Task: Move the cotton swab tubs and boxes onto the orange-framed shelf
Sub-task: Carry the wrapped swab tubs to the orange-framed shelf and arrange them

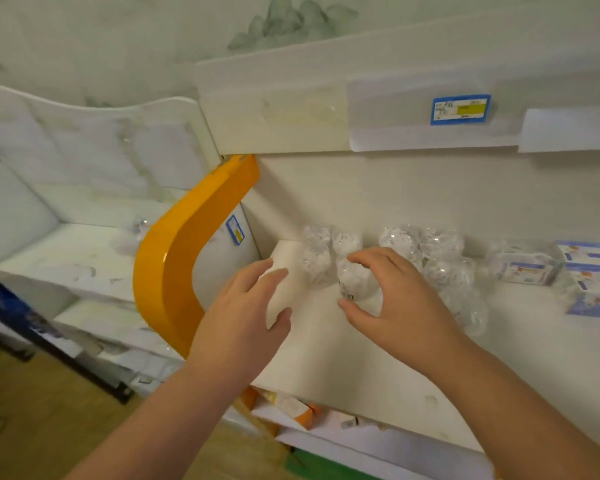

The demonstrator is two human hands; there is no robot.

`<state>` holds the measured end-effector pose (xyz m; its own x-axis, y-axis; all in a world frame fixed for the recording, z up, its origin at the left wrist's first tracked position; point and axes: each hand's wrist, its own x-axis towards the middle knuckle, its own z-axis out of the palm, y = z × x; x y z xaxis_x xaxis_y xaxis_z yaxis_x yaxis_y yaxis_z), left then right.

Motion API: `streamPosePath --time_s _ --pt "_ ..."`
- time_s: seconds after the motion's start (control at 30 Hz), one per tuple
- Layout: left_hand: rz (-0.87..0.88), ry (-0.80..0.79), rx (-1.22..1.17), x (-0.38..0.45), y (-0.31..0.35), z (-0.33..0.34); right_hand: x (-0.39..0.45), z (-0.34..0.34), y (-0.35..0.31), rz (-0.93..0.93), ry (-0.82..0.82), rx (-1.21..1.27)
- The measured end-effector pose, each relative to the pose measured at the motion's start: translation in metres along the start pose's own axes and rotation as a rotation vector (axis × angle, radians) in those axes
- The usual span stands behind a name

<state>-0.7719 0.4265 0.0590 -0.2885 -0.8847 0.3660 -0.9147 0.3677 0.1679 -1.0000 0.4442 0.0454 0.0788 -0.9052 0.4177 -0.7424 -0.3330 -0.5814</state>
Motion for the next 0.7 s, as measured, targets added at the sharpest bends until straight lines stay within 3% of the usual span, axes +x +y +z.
streamPosePath --time_s 0.2,0.47,0.7 --pt "0.024 0.152 -0.055 -0.018 -0.033 -0.044 0.022 0.035 -0.048 -0.061 -0.018 0.019" --pt "0.054 0.283 -0.126 -0.045 -0.124 -0.080 0.035 0.079 -0.139 -0.125 0.017 0.006" --pt "-0.081 0.126 -0.097 -0.059 -0.227 -0.094 0.044 0.121 -0.230 -0.128 0.069 -0.026"
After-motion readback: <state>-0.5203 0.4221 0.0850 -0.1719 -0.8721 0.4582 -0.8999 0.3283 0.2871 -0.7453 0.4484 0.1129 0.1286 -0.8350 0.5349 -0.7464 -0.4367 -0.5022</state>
